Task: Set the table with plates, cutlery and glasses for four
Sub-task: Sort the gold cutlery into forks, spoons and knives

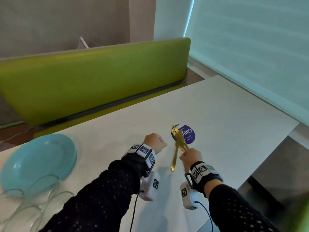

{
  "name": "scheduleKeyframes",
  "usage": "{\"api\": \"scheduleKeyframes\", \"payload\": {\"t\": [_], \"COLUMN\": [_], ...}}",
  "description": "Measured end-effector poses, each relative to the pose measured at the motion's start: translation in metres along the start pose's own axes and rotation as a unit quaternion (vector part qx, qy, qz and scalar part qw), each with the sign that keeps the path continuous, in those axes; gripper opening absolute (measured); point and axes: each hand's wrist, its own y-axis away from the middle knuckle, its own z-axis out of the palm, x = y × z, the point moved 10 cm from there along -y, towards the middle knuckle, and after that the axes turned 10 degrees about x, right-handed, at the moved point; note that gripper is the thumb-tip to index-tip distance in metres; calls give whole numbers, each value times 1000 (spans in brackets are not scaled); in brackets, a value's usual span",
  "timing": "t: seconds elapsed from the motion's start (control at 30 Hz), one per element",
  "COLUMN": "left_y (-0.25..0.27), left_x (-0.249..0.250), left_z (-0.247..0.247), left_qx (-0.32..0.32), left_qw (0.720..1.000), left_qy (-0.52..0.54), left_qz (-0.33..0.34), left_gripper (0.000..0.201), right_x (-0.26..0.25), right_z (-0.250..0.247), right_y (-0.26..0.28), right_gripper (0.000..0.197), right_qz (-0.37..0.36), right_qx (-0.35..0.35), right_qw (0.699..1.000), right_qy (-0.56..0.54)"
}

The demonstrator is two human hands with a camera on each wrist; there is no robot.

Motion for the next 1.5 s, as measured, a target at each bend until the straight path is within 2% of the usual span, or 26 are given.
{"api": "scheduleKeyframes", "payload": {"t": [0.07, 0.17, 0.27, 0.43, 0.53, 0.67, 0.77, 0.93, 1.03, 1.2, 1.33, 1.4, 1.5], "left_y": [-11, -22, -31, -38, -42, -45, -48, -48, -48, -50, -53, -55, -55], "left_x": [0, -4, -13, -23, -28, -34, -33, -25, -20, -20, -25, -27, -30], "left_z": [3, 9, 13, 19, 27, 40, 50, 59, 62, 60, 55, 52, 43], "left_qx": [6, 13, 25, 37, 32, 16, 2, -17, -28, -22, 1, 9, 27], "left_qw": [1000, 997, 993, 983, 978, 966, 965, 967, 964, 976, 982, 974, 954], "left_qy": [24, 65, 95, 152, 177, 218, 219, 217, 233, 184, 151, 183, 244], "left_qz": [-13, -37, -61, -94, -109, -141, -144, -131, -126, -113, -113, -132, -171], "left_gripper": [11, 12, 14, 12, 7, 14, 21, 19, 21, 20, 28, 25, 26], "right_x": [-3, -6, -1, 0, -2, -2, -11, -34, -40, -43, -47, -44, -17], "right_z": [11, 28, 34, 37, 33, 23, 17, 10, 9, 17, 19, 11, -10], "right_y": [-13, -28, -30, -34, -35, -34, -35, -33, -31, -30, -28, -33, -53], "right_gripper": [24, 27, 36, 30, 22, 26, 16, 17, 18, 17, 14, 14, 11], "right_qz": [-4, 4, 51, 95, 100, 84, 41, -44, -71, -86, -104, -102, -58], "right_qx": [-13, -33, -37, -5, -12, -3, 2, -14, -19, -18, -38, -27, 33], "right_qw": [1000, 999, 998, 992, 990, 993, 996, 976, 974, 971, 966, 969, 985], "right_qy": [3, 0, -31, -83, -94, -78, -80, -211, -216, -222, -232, -225, -161]}}
